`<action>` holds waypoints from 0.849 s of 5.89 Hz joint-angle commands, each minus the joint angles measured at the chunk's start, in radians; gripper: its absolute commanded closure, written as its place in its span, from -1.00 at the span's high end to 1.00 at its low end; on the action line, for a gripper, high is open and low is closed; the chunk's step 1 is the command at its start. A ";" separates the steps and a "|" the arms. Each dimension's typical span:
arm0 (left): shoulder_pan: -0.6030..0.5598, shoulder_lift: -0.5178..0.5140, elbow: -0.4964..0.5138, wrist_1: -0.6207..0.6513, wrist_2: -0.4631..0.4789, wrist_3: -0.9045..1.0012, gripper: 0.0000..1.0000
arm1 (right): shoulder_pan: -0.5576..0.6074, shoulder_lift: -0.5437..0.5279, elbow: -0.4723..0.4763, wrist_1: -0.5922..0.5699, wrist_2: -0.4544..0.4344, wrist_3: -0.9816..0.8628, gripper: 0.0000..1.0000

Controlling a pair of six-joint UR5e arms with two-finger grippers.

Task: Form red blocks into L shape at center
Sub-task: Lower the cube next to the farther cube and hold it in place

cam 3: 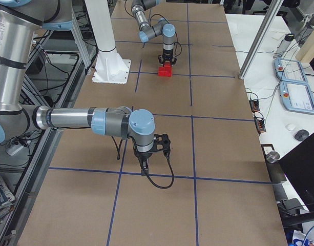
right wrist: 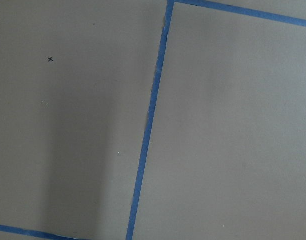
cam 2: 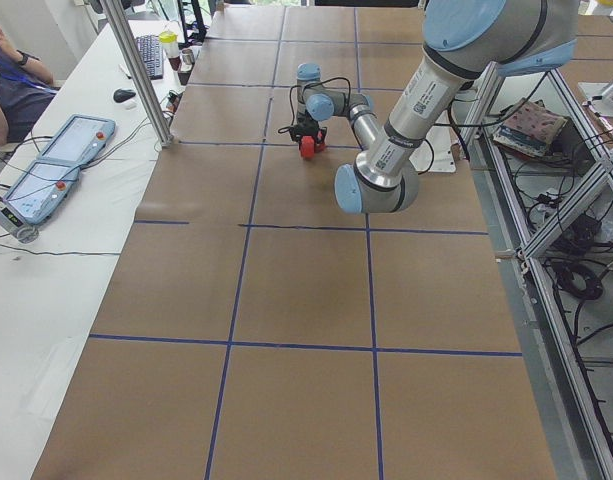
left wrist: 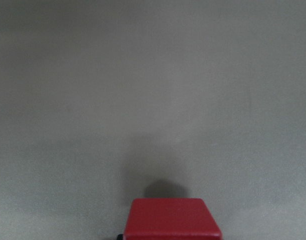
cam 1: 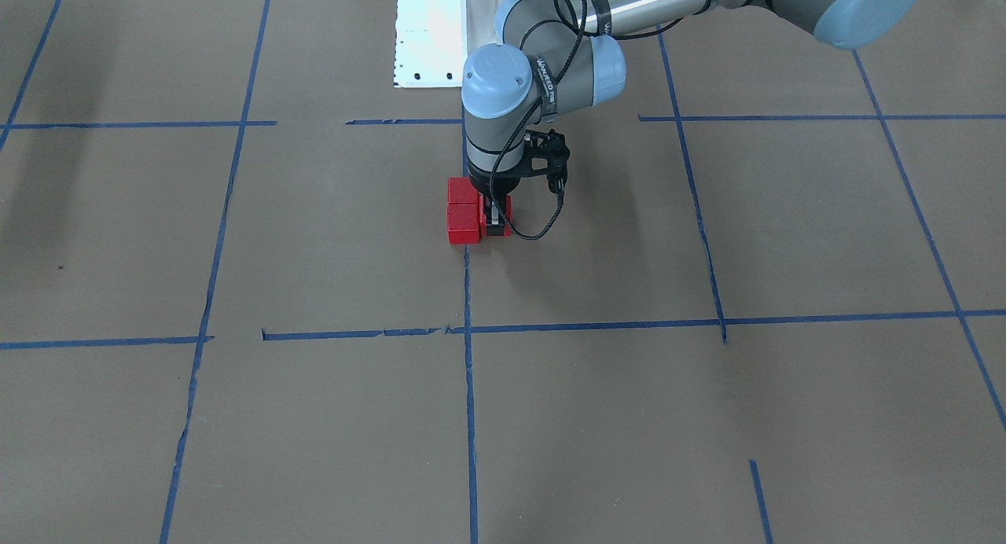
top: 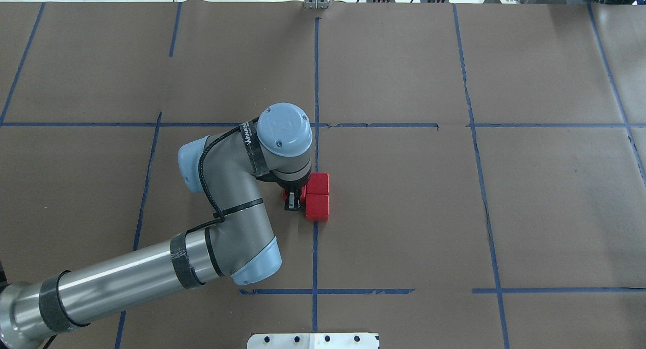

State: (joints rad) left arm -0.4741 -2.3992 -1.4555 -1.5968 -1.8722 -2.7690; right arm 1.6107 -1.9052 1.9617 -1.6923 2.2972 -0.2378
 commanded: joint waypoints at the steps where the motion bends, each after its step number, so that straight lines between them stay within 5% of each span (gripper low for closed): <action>1: 0.000 -0.002 0.006 -0.002 0.025 0.000 -0.52 | 0.000 0.000 -0.001 0.000 -0.001 0.000 1.00; 5: 0.000 -0.003 0.012 -0.017 0.025 0.005 -0.45 | 0.000 0.000 -0.001 0.000 -0.001 0.000 1.00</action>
State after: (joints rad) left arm -0.4740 -2.4022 -1.4464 -1.6044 -1.8466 -2.7661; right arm 1.6107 -1.9052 1.9610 -1.6920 2.2964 -0.2378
